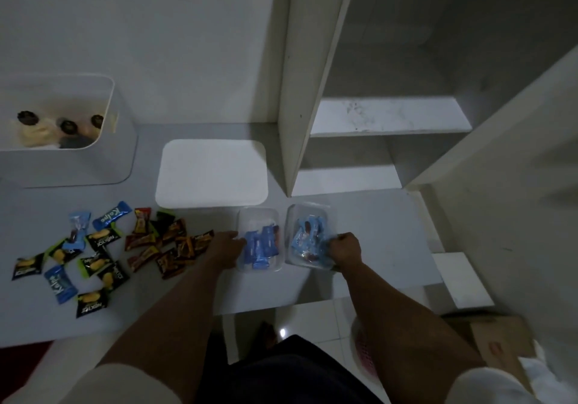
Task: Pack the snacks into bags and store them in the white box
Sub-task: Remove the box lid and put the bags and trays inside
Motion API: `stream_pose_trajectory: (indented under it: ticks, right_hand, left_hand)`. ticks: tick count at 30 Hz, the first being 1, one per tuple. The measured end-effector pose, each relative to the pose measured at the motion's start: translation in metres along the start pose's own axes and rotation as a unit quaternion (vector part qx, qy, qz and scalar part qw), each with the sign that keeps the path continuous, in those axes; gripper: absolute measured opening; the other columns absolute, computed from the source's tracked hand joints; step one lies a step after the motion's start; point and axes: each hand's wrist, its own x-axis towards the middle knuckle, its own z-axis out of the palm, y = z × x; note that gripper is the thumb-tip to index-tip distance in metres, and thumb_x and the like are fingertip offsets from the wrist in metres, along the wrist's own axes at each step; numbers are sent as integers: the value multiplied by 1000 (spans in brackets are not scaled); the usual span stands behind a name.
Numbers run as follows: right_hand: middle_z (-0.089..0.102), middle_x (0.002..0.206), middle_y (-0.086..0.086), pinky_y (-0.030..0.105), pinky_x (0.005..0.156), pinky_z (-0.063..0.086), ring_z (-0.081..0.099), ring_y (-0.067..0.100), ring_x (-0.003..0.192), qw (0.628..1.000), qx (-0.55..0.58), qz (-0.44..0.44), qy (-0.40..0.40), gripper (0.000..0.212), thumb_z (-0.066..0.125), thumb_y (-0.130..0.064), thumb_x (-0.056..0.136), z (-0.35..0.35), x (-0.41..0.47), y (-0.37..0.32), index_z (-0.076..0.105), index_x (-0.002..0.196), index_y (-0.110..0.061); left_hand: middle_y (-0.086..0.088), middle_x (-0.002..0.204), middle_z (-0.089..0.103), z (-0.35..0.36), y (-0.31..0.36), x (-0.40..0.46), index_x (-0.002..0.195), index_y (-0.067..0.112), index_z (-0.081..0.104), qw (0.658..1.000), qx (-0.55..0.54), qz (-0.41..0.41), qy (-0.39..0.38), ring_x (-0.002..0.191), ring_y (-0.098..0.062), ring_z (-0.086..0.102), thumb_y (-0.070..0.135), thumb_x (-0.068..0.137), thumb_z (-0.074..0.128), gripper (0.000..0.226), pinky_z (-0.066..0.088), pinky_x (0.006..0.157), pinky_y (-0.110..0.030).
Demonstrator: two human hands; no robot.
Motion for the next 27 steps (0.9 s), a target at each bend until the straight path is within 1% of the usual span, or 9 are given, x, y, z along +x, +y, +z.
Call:
stream_pose_trajectory:
  ticks: [4,6,11,13,15,19,22,25,27]
  right_hand:
    - [69,106,16,47,67,64,70,37,95,986,159,21,-52,18,61,-13,93,-19,-27,-39,66,109,-6]
    - [68,106,13,38,57,61,69,32,93,979,178,20,-97,18,59,-17,97,-20,-42,-59,64,113,-10]
    - [63,90,11,26,44,50,60,23,64,979,120,-31,-162,6,60,-19,97,2,-65,-86,62,100,-14]
    - [63,84,12,38,49,58,59,26,60,981,89,-37,-166,6,64,-19,90,15,-68,-85,59,87,-17]
    - [67,87,11,52,65,64,67,30,73,986,42,-47,-157,8,66,-23,83,27,-67,-79,59,83,-20]
    - [67,113,11,52,82,63,69,33,100,983,49,-44,-173,31,71,-25,81,31,-75,-77,61,110,-18]
    - [62,128,14,50,92,60,66,34,111,976,53,-60,-201,46,69,-13,89,31,-78,-79,56,134,-13]
    - [62,131,15,52,93,59,66,35,114,973,85,-42,-211,49,66,-5,89,31,-82,-82,56,136,-14]
    - [62,133,13,53,96,58,66,34,114,974,89,-51,-203,48,66,-5,88,33,-82,-86,59,135,-16]
  left_hand:
    - [-18,128,60,6,1,-2,136,2,57,998,-60,-17,0,98,-25,55,22,102,51,40,56,92,-44]
    - [-15,111,62,10,4,-7,124,-1,60,991,-127,-37,6,92,-27,60,36,103,53,44,54,86,-42]
    - [-15,110,68,17,1,-9,113,8,65,985,-171,-35,4,94,-31,68,70,90,54,67,58,79,-40]
    - [-13,110,70,18,-2,-11,111,10,68,983,-179,-30,-7,93,-28,69,67,90,57,61,57,74,-36]
    - [-12,111,70,17,-8,-12,111,13,68,990,-140,-23,-13,97,-29,67,57,92,62,48,57,84,-43]
    - [-9,97,66,18,-18,-11,126,11,63,995,-93,9,-13,84,-24,63,33,96,66,38,56,91,-48]
    - [-11,102,67,14,-18,-14,137,10,57,993,-114,11,-27,85,-24,64,24,93,71,48,57,79,-40]
    - [-13,116,67,6,-21,-11,141,8,52,992,-113,0,-60,93,-24,67,18,88,77,59,56,64,-34]
    - [-9,109,69,-2,-17,-14,131,8,58,990,-106,1,-88,89,-19,67,14,87,77,49,54,58,-27]
